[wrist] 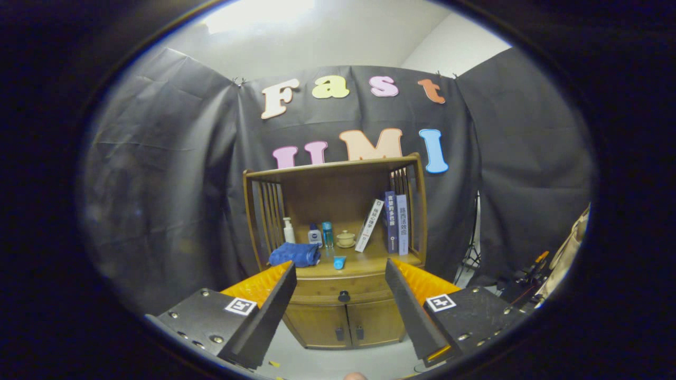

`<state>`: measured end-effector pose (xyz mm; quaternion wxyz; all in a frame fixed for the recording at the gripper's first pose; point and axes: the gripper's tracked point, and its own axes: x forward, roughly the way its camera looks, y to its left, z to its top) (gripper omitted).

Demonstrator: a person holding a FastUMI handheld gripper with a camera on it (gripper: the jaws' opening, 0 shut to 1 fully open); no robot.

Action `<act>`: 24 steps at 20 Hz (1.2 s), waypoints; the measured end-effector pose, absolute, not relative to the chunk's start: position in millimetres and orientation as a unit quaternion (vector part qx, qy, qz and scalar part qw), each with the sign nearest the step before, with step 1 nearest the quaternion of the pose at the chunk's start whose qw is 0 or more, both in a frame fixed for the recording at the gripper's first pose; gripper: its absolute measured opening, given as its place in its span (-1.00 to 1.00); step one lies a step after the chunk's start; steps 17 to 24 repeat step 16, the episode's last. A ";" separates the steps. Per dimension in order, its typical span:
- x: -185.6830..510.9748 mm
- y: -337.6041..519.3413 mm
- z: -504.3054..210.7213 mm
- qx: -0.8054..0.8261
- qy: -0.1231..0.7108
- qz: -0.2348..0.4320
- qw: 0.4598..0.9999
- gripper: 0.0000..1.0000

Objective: Pull open the drawer, take out the items inside it, and place them on the countertop above the cabinet.

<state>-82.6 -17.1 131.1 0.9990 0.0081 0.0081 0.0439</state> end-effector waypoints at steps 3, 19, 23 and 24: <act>-82.3 -16.3 124.0 0.012 0.014 0.062 0.998 1.00; -79.9 -24.9 105.2 0.010 0.026 0.077 0.997 1.00; -79.9 -24.9 105.2 0.010 0.026 0.077 0.997 1.00; -79.9 -24.9 105.2 0.010 0.026 0.077 0.997 1.00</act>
